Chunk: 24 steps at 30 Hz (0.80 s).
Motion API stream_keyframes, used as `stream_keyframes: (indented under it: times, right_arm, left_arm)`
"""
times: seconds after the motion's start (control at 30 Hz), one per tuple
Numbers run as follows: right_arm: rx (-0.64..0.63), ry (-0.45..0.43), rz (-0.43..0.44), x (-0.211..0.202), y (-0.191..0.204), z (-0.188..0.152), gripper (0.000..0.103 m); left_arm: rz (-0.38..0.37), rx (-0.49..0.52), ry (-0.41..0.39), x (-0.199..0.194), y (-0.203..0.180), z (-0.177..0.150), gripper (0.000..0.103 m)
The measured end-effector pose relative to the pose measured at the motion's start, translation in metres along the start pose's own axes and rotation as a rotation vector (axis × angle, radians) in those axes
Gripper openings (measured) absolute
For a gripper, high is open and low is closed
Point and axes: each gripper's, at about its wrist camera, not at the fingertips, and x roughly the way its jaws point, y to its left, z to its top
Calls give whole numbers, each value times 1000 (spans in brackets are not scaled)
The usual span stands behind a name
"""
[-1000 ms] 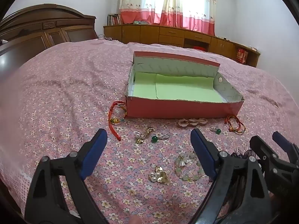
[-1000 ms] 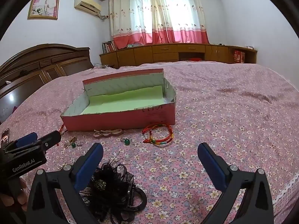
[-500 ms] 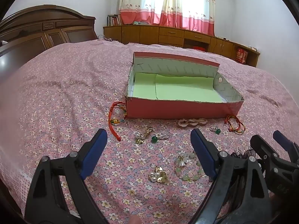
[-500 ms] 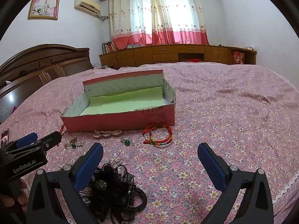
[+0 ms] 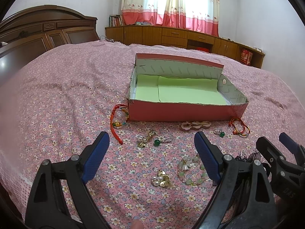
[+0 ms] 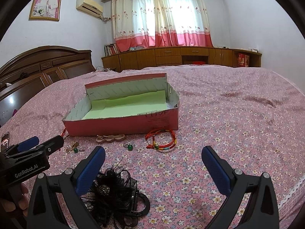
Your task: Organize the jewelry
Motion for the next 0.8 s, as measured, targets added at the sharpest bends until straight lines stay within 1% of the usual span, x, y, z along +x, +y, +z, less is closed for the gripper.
stream_keyframes:
  times: [0.3,0.8]
  right_arm:
    - [-1,-3,3,-3,3,6,103]
    - [-2,-4,1,-3,3,6,103]
  left_arm:
    - [-1,2,0,0,0,2,84]
    - [0,2,0,0,0,1,84]
